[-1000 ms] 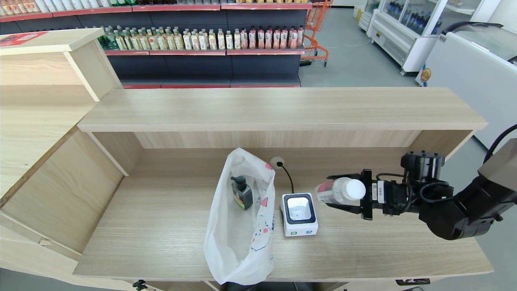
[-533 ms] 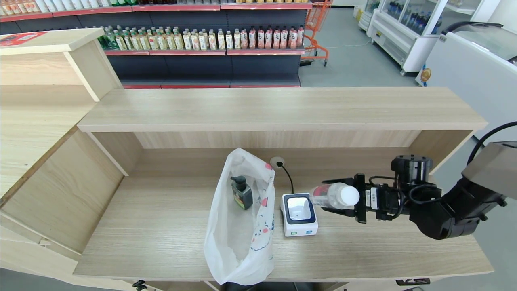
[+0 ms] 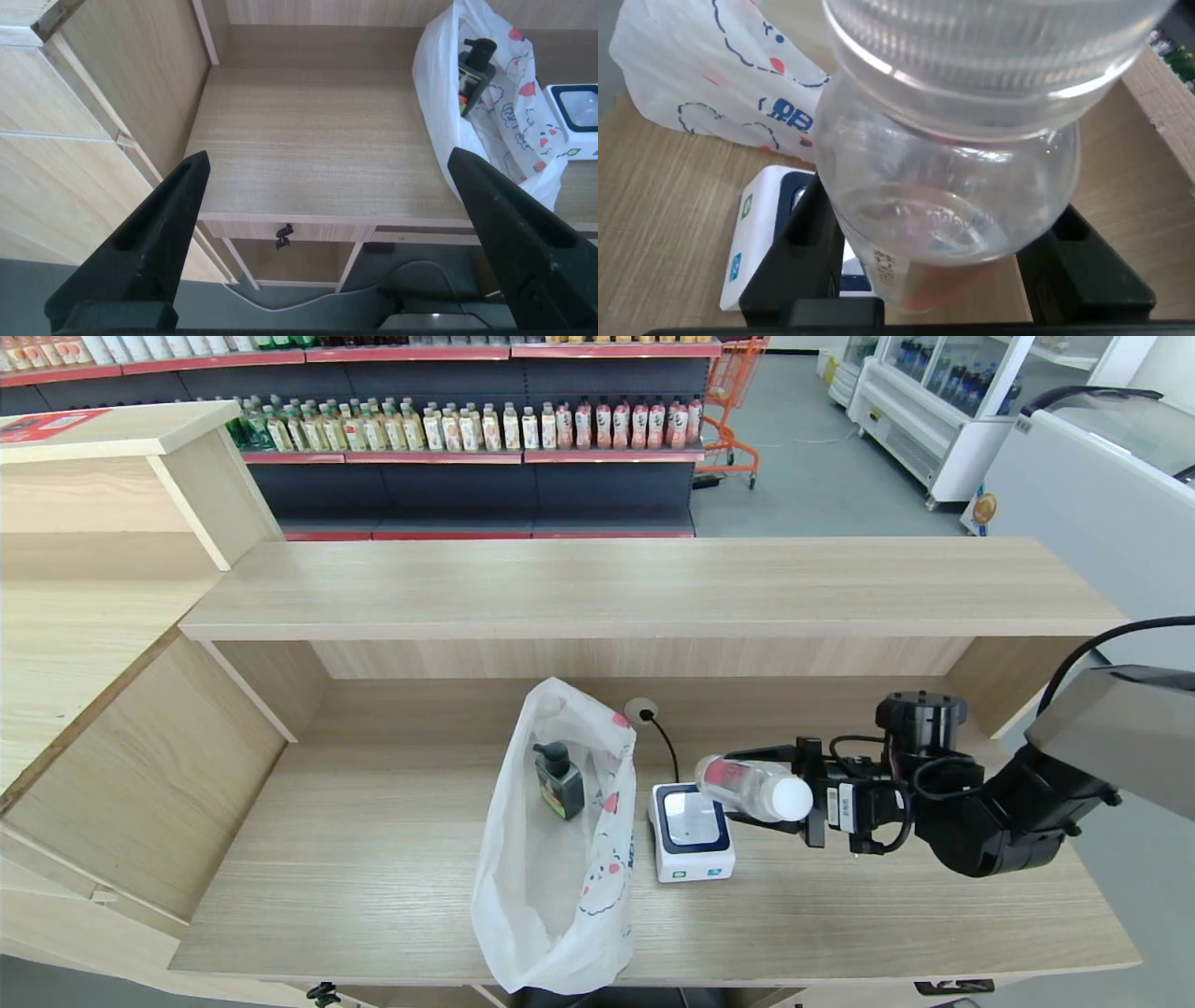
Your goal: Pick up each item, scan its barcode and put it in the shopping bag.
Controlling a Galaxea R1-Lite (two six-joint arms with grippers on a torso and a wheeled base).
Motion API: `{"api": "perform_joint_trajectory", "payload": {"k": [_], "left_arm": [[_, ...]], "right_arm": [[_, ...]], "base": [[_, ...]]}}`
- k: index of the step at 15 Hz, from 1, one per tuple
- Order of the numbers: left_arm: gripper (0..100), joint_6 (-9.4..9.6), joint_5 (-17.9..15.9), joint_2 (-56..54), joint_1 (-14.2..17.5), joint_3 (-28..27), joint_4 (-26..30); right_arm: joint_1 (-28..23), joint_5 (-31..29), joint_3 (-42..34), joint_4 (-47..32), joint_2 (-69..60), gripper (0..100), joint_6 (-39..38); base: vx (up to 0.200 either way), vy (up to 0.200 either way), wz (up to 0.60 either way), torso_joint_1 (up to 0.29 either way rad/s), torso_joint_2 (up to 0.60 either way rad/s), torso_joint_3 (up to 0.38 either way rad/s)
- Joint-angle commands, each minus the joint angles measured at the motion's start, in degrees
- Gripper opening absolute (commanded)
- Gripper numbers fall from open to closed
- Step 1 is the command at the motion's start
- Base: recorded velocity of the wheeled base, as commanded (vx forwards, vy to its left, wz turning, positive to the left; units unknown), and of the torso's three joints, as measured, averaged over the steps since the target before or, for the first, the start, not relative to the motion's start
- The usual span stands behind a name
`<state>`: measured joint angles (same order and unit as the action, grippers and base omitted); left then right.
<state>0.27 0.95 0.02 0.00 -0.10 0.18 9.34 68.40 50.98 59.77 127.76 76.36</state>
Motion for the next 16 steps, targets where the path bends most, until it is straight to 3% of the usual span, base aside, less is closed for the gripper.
{"api": "perform_joint_trajectory", "payload": {"k": [1, 16], "left_arm": [[100, 0.00, 0.0, 0.0, 0.0, 0.0, 0.0], [100, 0.00, 0.0, 0.0, 0.0, 0.0, 0.0]], "right_arm": [[0.1, 0.1, 1.6, 0.0, 2.4, 0, 1.3], [2.2, 0.2, 7.0, -0.1, 7.4, 0, 5.3]], "base": [[0.000, 0.000, 0.00, 0.000, 0.00, 0.000], [0.000, 0.000, 0.00, 0.000, 0.00, 0.000]]}}
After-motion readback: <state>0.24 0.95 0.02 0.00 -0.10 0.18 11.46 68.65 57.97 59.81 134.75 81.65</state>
